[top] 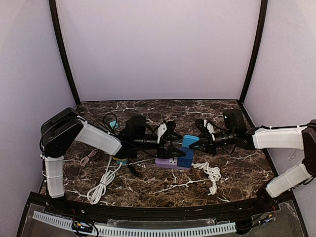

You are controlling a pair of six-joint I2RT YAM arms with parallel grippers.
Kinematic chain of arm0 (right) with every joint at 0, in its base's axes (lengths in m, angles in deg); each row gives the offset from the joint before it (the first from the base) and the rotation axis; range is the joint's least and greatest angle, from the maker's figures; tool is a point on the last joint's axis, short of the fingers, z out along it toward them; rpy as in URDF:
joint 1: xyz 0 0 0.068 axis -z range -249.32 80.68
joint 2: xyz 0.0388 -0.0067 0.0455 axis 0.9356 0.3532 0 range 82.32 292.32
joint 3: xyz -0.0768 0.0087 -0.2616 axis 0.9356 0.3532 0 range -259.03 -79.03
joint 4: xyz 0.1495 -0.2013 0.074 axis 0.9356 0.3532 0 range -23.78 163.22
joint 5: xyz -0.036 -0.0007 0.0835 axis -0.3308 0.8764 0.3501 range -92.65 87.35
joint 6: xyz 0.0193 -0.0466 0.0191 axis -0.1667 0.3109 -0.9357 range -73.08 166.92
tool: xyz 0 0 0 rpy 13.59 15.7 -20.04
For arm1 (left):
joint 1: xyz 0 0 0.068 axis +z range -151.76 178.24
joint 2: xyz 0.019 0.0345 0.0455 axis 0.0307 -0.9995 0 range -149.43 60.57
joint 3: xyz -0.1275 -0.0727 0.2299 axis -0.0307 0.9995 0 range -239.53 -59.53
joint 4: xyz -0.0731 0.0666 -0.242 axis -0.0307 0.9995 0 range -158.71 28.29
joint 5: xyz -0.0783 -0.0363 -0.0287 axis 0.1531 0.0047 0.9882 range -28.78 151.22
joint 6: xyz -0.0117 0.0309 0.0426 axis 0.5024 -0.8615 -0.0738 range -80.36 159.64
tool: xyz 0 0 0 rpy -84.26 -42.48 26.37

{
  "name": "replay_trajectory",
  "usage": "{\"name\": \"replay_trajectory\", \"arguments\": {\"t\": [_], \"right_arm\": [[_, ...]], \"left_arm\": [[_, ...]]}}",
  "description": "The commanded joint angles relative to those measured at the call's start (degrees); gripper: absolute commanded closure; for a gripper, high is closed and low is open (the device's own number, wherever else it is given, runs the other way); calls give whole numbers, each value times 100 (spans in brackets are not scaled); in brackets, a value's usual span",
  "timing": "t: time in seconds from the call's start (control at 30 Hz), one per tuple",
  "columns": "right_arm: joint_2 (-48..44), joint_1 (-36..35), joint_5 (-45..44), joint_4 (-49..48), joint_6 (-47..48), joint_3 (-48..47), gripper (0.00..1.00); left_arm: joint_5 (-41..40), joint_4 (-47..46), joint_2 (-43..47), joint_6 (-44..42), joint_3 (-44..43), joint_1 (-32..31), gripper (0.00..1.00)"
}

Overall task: Insert the plug
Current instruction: Adjust the plug, then insert the plug into the socket.

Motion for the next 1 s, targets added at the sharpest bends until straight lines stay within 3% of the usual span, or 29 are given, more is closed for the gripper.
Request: {"name": "replay_trajectory", "arguments": {"t": [0.0, 0.4, 0.97], "right_arm": [[-204, -149, -415, -800, 206, 211, 100], [-27, -366, -654, -751, 416, 238, 100], [-2, -665, -1202, -366, 521, 241, 100]], "left_arm": [[-96, 296, -63, -301, 111, 18, 30], [87, 329, -432, -517, 20, 140, 24], [157, 167, -639, -690, 20, 144, 30]]}}
